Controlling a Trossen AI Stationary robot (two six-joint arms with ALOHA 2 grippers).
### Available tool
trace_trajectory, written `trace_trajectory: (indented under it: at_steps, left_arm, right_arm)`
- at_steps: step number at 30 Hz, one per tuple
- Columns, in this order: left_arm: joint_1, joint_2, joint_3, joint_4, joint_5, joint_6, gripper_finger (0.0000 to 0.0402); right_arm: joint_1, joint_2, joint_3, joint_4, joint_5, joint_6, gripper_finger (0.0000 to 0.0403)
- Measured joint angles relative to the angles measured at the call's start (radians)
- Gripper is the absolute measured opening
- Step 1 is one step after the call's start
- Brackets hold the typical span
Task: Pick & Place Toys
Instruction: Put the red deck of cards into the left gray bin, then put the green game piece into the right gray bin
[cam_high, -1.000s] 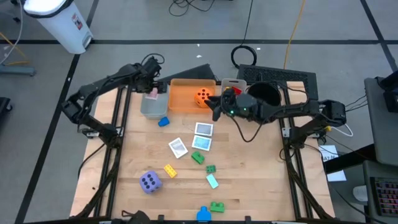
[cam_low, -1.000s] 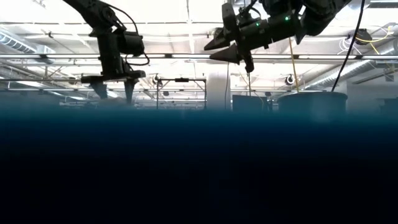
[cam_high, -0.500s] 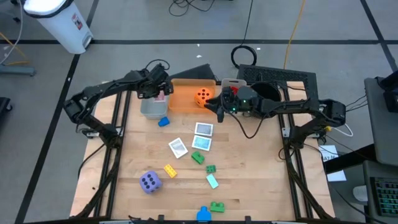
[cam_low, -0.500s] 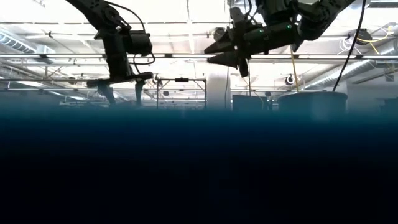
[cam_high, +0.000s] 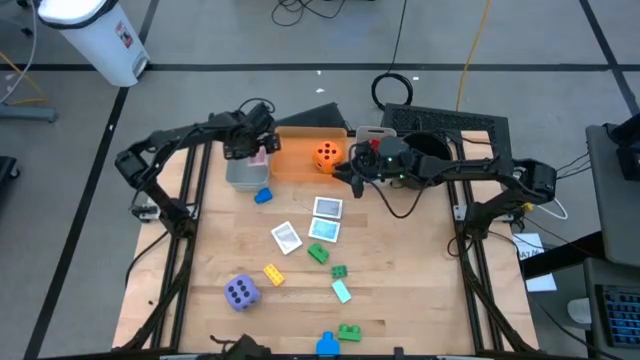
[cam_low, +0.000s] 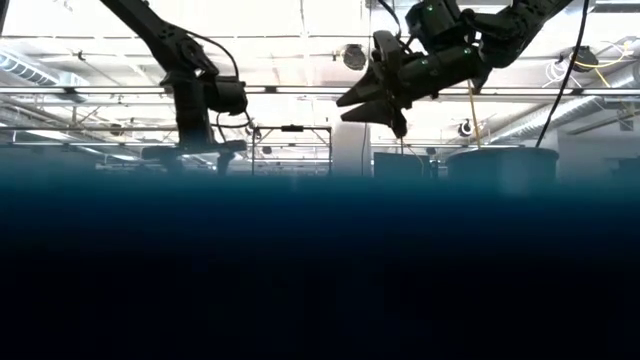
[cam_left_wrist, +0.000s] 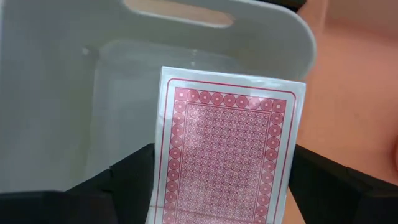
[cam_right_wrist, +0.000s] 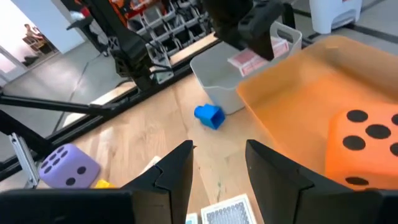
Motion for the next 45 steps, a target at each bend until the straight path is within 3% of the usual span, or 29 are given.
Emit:
trace_trajectory:
  at_steps: [6, 15, 21, 29, 39, 45]
  left_arm:
    - [0.047, 0.000, 0.001, -0.012, 0.000, 0.047, 0.0332]
    - [0.052, 0.049, 0.002, 0.041, 0.002, 0.077, 0.0308]
    - [0.052, 0.092, 0.002, 0.036, 0.004, 0.081, 0.0339]
    - [0.053, 0.102, 0.002, 0.057, 0.018, 0.127, 0.0320]
    - [0.079, 0.102, 0.002, 0.061, 0.053, 0.164, 0.0384]
    - [0.080, 0.102, 0.002, 0.061, 0.056, 0.166, 0.0394]
  right_arm:
    - [0.000, 0.000, 0.000, -0.039, 0.002, -0.015, 0.0141]
    - [0.000, 0.000, 0.000, -0.047, 0.005, -0.044, 0.0141]
    - [0.000, 0.000, 0.000, -0.050, 0.006, -0.048, 0.0141]
    - [0.000, 0.000, 0.000, -0.055, 0.006, -0.048, 0.0141]
    - [0.000, 0.000, 0.000, -0.055, 0.006, -0.048, 0.0141]
    - [0.000, 0.000, 0.000, -0.055, 0.006, -0.048, 0.0141]
